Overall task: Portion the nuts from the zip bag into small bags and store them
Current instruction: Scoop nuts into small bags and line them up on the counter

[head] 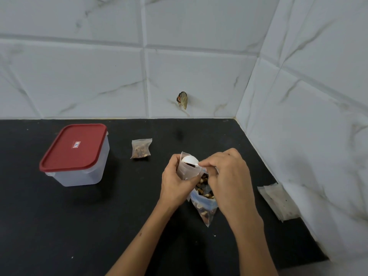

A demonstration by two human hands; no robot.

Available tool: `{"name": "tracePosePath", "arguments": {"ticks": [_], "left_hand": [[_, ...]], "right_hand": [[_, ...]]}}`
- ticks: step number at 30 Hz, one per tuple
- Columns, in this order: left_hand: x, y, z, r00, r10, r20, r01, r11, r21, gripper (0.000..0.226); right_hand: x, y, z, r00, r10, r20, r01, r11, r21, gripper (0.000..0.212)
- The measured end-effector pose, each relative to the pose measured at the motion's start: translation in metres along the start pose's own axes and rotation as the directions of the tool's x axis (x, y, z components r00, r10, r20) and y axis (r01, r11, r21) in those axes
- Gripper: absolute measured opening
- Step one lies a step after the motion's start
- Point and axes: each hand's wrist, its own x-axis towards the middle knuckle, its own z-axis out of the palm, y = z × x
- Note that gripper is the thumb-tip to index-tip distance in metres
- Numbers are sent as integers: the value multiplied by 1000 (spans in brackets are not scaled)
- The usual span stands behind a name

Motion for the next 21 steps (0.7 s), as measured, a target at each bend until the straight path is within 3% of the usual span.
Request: {"name": "tracePosePath", "arguments": {"ticks": [8, 11, 14, 17, 21], "left_hand": [[2, -3, -2, 996, -51, 71, 56, 997, -62, 41], [5, 0, 0, 994, -49, 93, 58, 994, -95, 42], [8, 3, 1, 994, -45, 103, 54, 995, -87, 39], [9, 3, 1, 991, -40, 127, 47, 997, -54, 33], [6, 3, 5, 986, -54, 155, 59, 998, -30, 37]], "right_hand": [[-1, 5, 9, 998, -58, -23, 58, 998, -6, 30], [-2, 4, 9, 994, -90, -54, 90, 996, -6, 12], [1, 2, 4, 1000, -11, 23, 11, 999, -43, 21], [-3, 4, 1, 999, 39, 1, -39, 999, 1, 17], [-8, 11, 0, 986, 151, 76, -152, 988, 4, 32]]}}
